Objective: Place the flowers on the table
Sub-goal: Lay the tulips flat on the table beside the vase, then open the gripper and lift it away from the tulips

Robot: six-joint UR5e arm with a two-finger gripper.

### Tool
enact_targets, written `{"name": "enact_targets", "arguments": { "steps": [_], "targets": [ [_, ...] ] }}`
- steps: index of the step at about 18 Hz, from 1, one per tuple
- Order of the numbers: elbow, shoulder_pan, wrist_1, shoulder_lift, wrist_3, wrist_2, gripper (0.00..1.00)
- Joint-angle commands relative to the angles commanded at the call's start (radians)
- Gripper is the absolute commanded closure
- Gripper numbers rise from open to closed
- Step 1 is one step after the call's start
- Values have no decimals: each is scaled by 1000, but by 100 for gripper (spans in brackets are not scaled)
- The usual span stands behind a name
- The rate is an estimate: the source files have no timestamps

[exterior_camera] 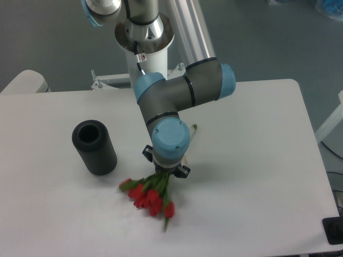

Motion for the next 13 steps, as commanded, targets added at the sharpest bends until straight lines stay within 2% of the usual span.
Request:
{"name": "enact_targets", "arguments": {
  "steps": [8,13],
  "targets": [
    [50,28,2,-3,43,2,0],
    [112,109,0,-11,298,6,0]
  ]
}}
